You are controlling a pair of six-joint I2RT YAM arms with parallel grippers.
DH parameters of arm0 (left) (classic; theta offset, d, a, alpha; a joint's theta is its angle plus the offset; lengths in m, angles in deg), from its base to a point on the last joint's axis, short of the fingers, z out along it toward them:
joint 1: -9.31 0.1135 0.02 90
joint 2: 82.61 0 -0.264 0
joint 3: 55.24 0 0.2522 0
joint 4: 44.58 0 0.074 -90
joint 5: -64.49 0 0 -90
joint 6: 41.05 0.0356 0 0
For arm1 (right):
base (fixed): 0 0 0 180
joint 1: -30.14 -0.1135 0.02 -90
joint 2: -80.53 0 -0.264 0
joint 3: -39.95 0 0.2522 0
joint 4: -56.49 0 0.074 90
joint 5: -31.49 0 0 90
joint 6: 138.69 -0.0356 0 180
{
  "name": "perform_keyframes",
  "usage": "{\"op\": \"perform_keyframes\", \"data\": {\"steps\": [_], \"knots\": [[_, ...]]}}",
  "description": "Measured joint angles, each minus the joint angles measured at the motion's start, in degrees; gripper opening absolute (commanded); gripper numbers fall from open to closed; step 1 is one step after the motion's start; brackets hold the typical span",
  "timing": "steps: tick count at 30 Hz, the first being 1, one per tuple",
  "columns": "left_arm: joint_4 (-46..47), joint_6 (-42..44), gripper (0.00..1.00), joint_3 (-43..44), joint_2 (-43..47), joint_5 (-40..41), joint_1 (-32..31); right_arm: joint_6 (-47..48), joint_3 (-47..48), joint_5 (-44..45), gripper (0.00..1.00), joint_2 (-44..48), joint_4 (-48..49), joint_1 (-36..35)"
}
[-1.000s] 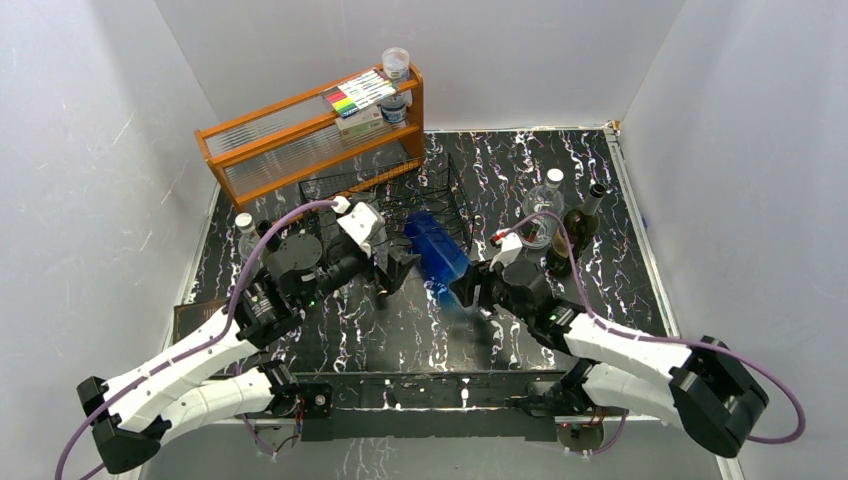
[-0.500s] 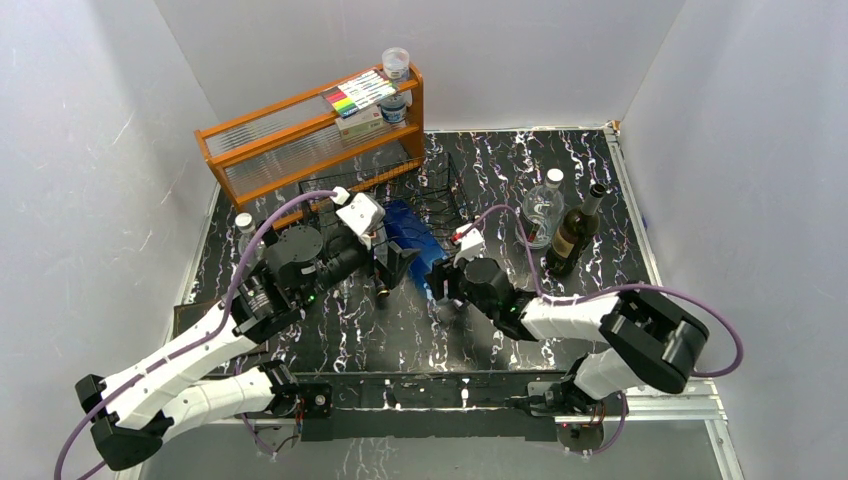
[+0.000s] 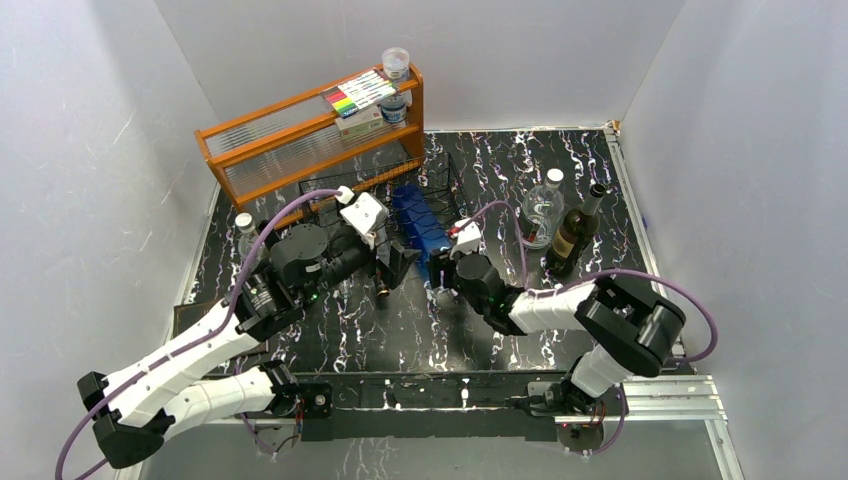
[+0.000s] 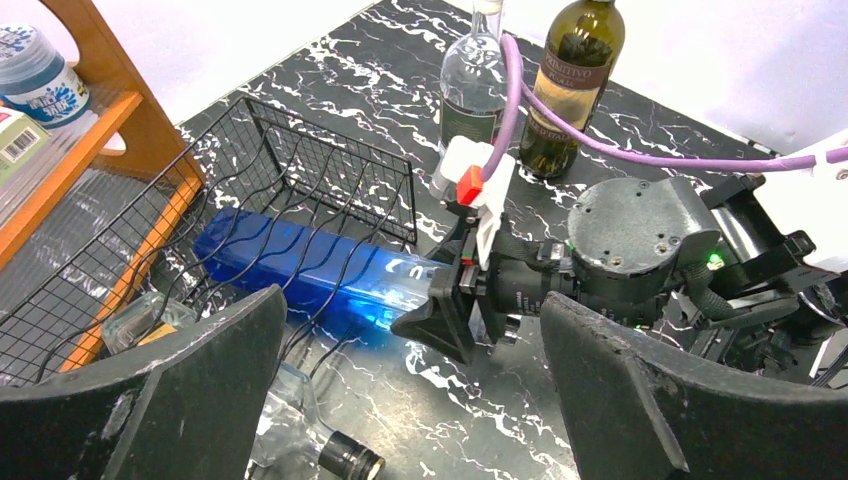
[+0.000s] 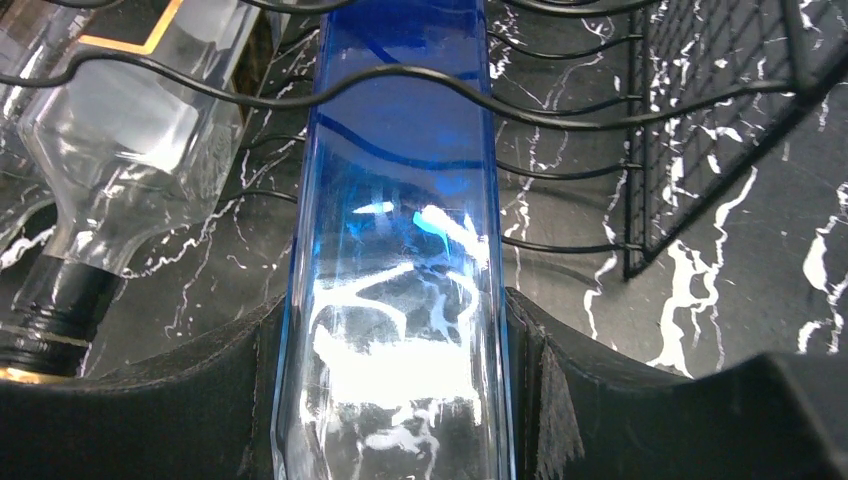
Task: Put the wine bottle on the wine rack
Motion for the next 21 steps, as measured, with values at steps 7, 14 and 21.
{"op": "perform_keyframes", "data": {"steps": [7,14,21], "knots": [[-0.1,0.0,0.98,0.0,-0.9,0.1,0.0,-3.4,4.7,-1.6,0.00,-5.6,1.2,-0.1],[-0.5,-0.4,0.98,0.5,0.5,1.6,0.0,-8.4,11.3,3.2,0.01,-12.3,1.1,-1.4],[-1.7,-1.2,0.98,0.6,3.3,1.2,0.0,-12.3,12.3,4.7,0.62,-13.4,-1.8,-1.4]]}}
